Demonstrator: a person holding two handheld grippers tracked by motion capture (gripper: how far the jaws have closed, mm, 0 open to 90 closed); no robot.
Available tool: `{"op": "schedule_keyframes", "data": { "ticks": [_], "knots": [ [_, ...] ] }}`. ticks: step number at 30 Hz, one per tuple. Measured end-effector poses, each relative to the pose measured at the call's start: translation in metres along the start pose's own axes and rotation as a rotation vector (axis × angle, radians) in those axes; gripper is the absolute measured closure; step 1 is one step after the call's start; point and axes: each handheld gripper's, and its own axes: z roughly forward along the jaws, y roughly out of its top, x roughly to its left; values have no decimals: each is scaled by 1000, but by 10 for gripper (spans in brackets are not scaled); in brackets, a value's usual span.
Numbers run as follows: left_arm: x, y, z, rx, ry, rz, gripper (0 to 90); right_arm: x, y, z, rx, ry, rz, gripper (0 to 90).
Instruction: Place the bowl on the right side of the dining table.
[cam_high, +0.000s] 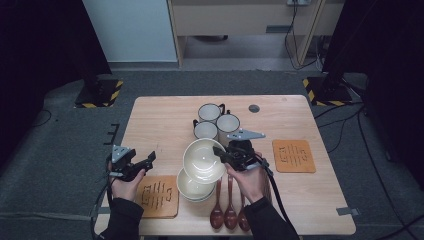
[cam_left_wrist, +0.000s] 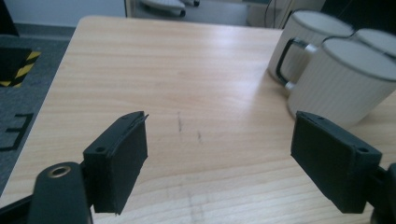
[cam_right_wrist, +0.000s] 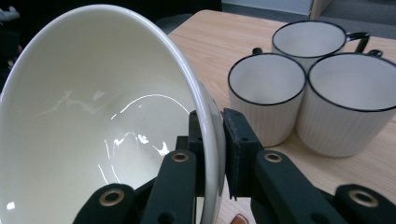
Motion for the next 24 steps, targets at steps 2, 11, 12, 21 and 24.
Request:
{"op": "schedule_keyframes", "data": {
  "ticks": [2, 11, 12, 21, 24],
  "knots": [
    [3, -2, 3, 20, 16, 7, 173, -4, 3, -5, -12, -10, 8, 826],
    [10, -13, 19, 108, 53, 52, 173, -21, 7, -21, -43, -53, 24, 826],
    [11, -15, 22, 114, 52, 54, 175, -25, 6, -23, -47, -62, 28, 825],
    [17, -26, 35, 165, 66, 66, 179, -47, 7, -36, -63, -103, 60, 825],
    [20, -29, 38, 194, 80, 81, 178, -58, 6, -42, -64, -131, 72, 826]
  ]
}}
